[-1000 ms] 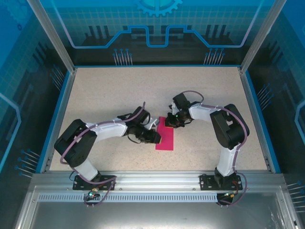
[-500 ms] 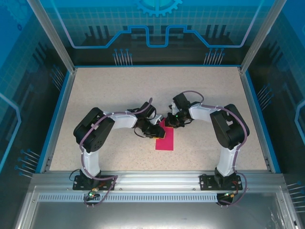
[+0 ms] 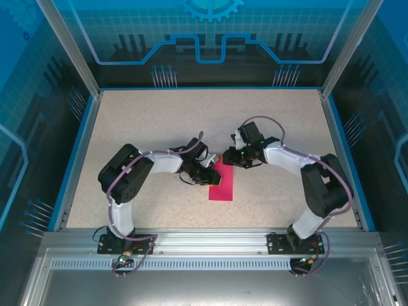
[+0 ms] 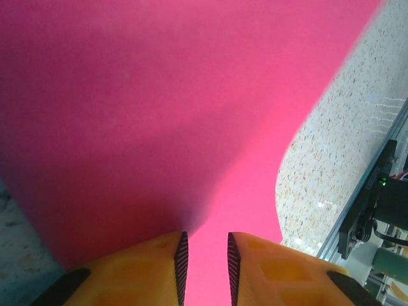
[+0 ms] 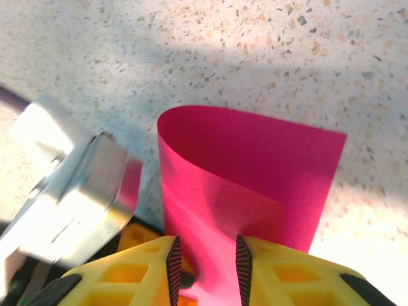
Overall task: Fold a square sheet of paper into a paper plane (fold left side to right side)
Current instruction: Hold the square sheet of paper at the center of the table.
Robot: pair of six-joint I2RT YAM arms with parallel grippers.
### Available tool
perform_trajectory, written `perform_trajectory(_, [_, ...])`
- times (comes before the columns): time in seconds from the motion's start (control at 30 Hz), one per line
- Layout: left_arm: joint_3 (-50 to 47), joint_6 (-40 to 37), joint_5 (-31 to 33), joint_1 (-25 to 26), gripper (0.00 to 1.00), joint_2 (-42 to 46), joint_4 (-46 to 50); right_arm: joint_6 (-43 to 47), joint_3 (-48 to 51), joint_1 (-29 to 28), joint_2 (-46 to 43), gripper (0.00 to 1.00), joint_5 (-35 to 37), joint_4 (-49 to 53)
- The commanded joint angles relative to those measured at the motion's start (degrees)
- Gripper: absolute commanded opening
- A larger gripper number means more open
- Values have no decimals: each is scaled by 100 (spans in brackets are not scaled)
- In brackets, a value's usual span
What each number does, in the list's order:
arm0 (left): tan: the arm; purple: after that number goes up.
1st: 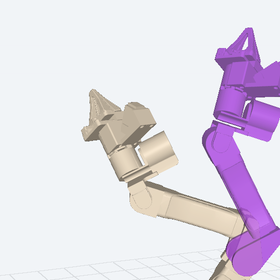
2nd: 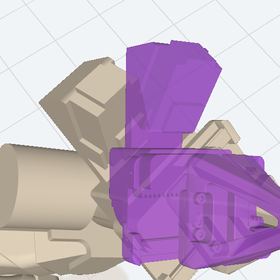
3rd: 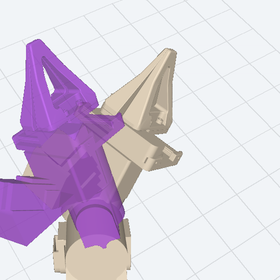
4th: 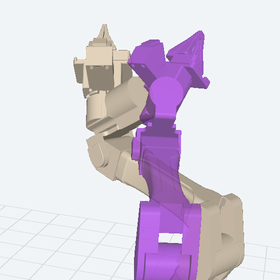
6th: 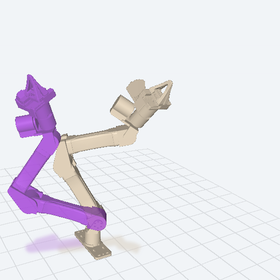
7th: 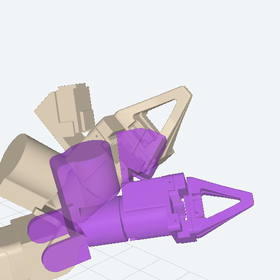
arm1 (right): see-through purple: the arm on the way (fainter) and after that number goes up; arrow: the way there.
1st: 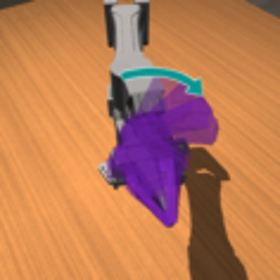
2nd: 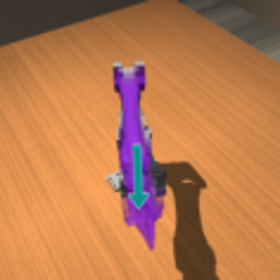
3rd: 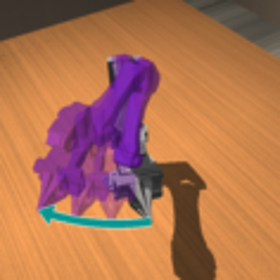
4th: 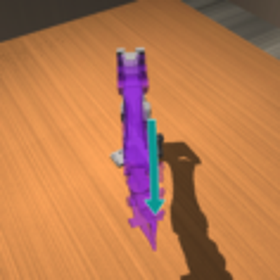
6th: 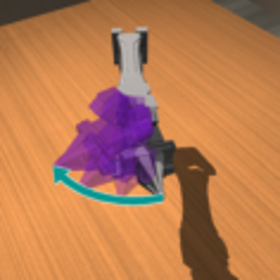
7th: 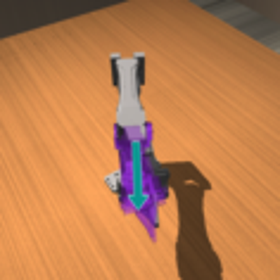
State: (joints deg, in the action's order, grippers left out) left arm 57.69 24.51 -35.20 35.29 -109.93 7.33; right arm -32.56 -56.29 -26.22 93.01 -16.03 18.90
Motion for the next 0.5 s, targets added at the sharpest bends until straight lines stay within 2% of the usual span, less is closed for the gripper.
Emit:
perform_trajectory(0.0, [-252,73,189,58,27,-152,259,143,378,-37,-415,25,-60,488])
perform_trajectory(0.07, [-217,61,211,57,27,-133,324,112,557,-120,-577,16,-311,560])
perform_trajectory(0.13, [-188,38,232,67,27,-110,374,52,888,-238,-634,11,-458,615])
perform_trajectory(0.27, [-144,22,260,83,27,-90,444,-81,1217,-484,-597,10,-499,521])
perform_trajectory(0.47, [-74,32,257,99,27,-91,463,-84,1287,-555,-239,10,-396,448])
